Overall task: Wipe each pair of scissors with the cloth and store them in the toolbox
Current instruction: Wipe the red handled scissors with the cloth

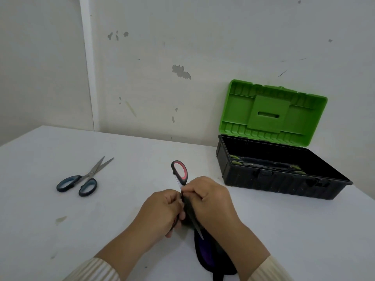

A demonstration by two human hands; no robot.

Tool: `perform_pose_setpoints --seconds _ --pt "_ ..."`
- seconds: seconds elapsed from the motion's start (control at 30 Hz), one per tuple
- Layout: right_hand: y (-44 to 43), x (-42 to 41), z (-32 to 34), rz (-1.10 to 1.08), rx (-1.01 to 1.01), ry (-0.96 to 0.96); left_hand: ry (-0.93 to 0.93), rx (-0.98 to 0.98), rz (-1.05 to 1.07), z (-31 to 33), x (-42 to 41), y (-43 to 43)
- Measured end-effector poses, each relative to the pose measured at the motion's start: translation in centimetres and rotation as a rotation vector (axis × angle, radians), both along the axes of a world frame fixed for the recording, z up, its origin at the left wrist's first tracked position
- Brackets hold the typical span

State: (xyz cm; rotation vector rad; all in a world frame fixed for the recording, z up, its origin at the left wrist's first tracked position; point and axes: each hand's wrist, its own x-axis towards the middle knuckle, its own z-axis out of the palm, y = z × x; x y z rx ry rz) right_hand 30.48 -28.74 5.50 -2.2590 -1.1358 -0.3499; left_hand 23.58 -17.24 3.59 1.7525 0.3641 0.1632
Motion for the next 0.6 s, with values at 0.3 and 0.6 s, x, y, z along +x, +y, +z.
perform_pose_setpoints --seconds 0.3,0.6 --pt "0.1 -0.2 -0.6 0.036 0.059 0.031 0.011 0.057 -0.008 0.3 -0.2 0.0" --pt "-3.6 4.4 -0.9 -0.408 0.398 0.131 -0.062 0.029 0.01 0.5 -0.2 0.0"
